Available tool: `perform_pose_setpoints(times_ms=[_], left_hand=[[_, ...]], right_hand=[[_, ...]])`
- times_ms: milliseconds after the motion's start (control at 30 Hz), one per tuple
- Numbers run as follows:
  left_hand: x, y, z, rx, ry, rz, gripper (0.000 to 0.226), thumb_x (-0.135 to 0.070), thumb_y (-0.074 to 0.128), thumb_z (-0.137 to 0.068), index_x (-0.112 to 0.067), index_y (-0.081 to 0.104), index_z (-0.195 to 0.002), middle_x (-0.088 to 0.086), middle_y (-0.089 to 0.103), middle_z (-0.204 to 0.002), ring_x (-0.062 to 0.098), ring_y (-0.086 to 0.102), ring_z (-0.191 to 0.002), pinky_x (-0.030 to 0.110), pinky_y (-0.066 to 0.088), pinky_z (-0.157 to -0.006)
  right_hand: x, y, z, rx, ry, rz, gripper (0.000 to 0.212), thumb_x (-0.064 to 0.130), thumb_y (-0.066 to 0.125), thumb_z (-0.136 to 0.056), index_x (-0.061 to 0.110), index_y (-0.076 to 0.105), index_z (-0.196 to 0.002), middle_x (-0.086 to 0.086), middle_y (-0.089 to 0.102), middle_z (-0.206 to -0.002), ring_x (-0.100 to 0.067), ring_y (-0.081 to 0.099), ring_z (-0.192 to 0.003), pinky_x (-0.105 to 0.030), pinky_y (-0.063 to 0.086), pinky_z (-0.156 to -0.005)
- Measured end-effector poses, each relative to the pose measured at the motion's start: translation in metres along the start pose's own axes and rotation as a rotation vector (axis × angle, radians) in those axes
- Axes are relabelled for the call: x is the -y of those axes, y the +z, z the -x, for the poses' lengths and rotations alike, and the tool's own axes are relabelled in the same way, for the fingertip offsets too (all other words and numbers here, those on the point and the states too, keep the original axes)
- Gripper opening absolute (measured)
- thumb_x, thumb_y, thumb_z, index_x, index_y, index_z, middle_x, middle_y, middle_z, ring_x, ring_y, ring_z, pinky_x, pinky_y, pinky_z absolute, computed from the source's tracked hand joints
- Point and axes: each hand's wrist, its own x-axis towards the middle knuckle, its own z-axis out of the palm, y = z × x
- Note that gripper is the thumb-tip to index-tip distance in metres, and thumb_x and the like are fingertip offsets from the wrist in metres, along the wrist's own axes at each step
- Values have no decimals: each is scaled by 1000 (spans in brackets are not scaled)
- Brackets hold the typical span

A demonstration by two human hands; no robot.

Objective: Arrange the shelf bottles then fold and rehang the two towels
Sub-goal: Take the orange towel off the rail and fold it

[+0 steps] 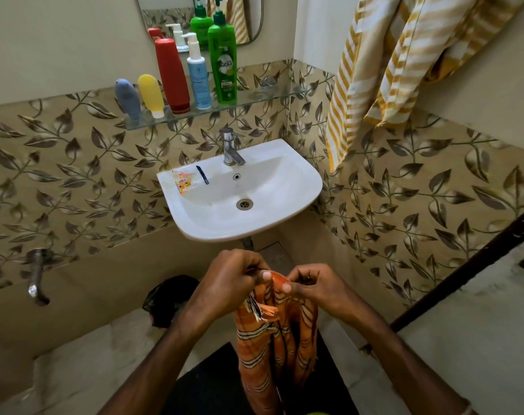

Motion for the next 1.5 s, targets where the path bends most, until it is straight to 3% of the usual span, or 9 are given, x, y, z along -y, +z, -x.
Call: perform_pose_setpoints(times_ms=[233,500,833,900,1067,1133,1267,1400,1500], left_hand=[[-1,-14,4,-36,-9,79,14,-21,73,-88,-26,73,-74,-9,75,-73,3,71,-72,40,62,-73],[11,-29,3,-64,-30,71,11,-22,69,-89,-24,72,-79,-5,76,-71,8,73,-71,48,61,-76],[25,-28,-5,-238,-122,-5,11,-21,71,-89,-29,70,-83,-10,72,-81,5,69,-81,34,60,-77],[26,-24,-5,-218,-110,18,7,-21,72,-89,-27,74,-90,-11,74,-87,3,69,-84,35,60,-79],[19,-8,-3,10,11,70,49,-21,72,-89,-33,59,-134,-12,73,-96,1,69,-86,31,59,-87],[13,-2,-3,99,47,31,38,-22,69,-91,-32,65,-128,-10,74,-104,1,69,-93,27,58,-84],[11,2,-2,-1,34,-36,9,-25,68,-92,-22,77,-89,-8,74,-77,1,68,-70,26,55,-65],[9,-6,-1,-28,33,13,9,-25,68,-92,-25,76,-89,-8,74,-80,2,69,-73,33,60,-68],[4,-11,-1,-37,26,33,10,-23,68,-92,-23,76,-87,-6,75,-80,4,70,-74,39,61,-72]], right_hand=[[-15,-12,9,-12,62,-36,20,33,77,-84,13,77,-83,-8,77,-82,-19,72,-74,-30,57,-67],[-25,-17,8,-9,68,-9,44,66,78,-71,22,77,-81,-10,77,-87,-22,73,-79,-39,57,-73],[0,-6,-3,5,-39,-11,25,33,76,-87,8,76,-88,-14,77,-91,-26,74,-84,-45,58,-78],[5,-3,-6,10,-52,-11,24,34,77,-87,10,76,-88,-13,77,-89,-24,73,-83,-43,58,-76],[17,5,-15,29,-91,6,11,24,76,-88,13,77,-85,0,75,-83,-12,69,-79,-28,54,-72],[22,7,-20,34,-111,8,11,24,76,-88,13,78,-87,-1,75,-83,-13,69,-80,-29,53,-73],[24,5,-22,27,-120,-8,20,26,79,-86,7,76,-91,-6,75,-89,-15,70,-84,-30,55,-75],[15,0,-17,54,-62,-27,29,37,80,-81,11,76,-91,-4,75,-88,-16,70,-80,-29,55,-70],[5,-6,-13,74,-9,-36,18,24,77,-87,6,75,-90,-6,75,-87,-18,71,-77,-28,57,-67]])
